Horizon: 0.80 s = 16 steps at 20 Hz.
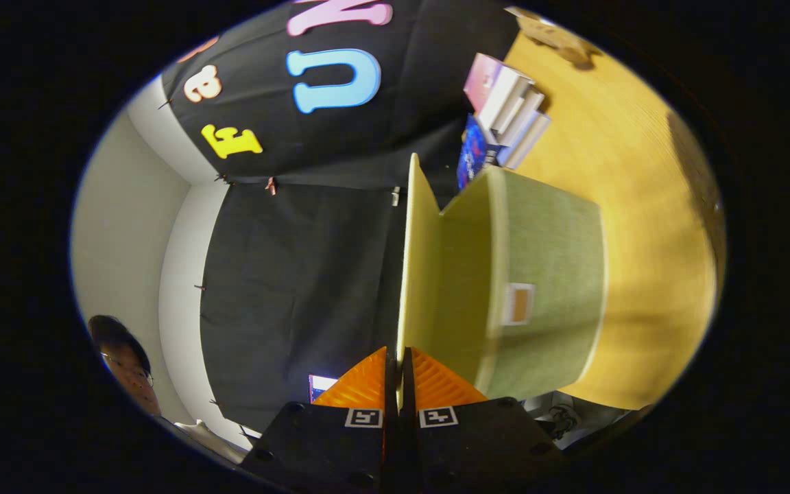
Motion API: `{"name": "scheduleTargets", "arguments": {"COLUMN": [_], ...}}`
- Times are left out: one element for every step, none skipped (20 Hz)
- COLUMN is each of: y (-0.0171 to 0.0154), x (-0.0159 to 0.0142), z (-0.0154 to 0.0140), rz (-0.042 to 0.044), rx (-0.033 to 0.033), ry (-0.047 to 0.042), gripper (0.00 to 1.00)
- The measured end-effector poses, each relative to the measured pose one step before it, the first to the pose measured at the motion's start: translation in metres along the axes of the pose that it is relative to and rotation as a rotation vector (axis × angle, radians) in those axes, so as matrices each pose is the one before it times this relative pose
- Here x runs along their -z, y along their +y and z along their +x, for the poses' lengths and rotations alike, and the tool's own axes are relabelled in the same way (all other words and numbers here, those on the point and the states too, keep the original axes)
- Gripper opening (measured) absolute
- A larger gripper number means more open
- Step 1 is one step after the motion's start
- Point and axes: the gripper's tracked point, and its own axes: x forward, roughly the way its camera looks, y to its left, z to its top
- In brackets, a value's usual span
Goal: Open the storage box then place both shoes into the box .Put the left shoe in first, then the right shoe, with the right side of both shoes facing outward in a uniform manner.
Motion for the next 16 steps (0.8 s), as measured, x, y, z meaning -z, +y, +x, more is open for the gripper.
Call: {"name": "scheduleTargets", "arguments": {"y": [0.01746,0.01789,0.01806,0.0171,0.01454,0.00892,0.00789,0.0043,0.00052,-0.00211,-0.00168,-0.00725,-0.00629,-0.00471,-0.00551,-0.00423], "x": [-0.00116,-0.0013,-0.00355,-0.00085,-0.00107,0.00023,0.00097,0.00102,0.00091,0.0025,0.00556,0.00544,0.00379,0.00523,0.0024,0.00096], "z": [0.01297,0.01295,0.01635,0.01969,0.02062,0.0198,0.02011,0.01883,0.01812,0.01385,0.01367,0.01133,0.00493,0.00598,0.00393,-0.00101], "rz": [-0.04516,-0.04867,-0.03705,-0.02642,-0.02695,-0.01638,-0.01179,-0.00559,-0.00329,0.0013,0.00061,-0.01212,-0.00891,-0.00564,-0.00426,-0.00978], "rx": [0.01336,0.00654,-0.00072,-0.00664,-0.00702,-0.00169,-0.00241,-0.00201,0.00355,0.00945,0.00166,0.02853,0.01852,0.0183,0.0144,0.01337], "ry": [0.00896,0.00767,0.0128,0.01344,0.01366,0.02176,0.01666,0.01853,0.01195,0.01449,0.0197,0.02107,0.01567,0.01117,0.00493,-0.0015], "gripper": [0.05,0.05,0.05,0.05,0.05,0.05,0.05,0.05,0.05,0.06,0.07,0.11,0.14,0.32,0.5,0.67]}}
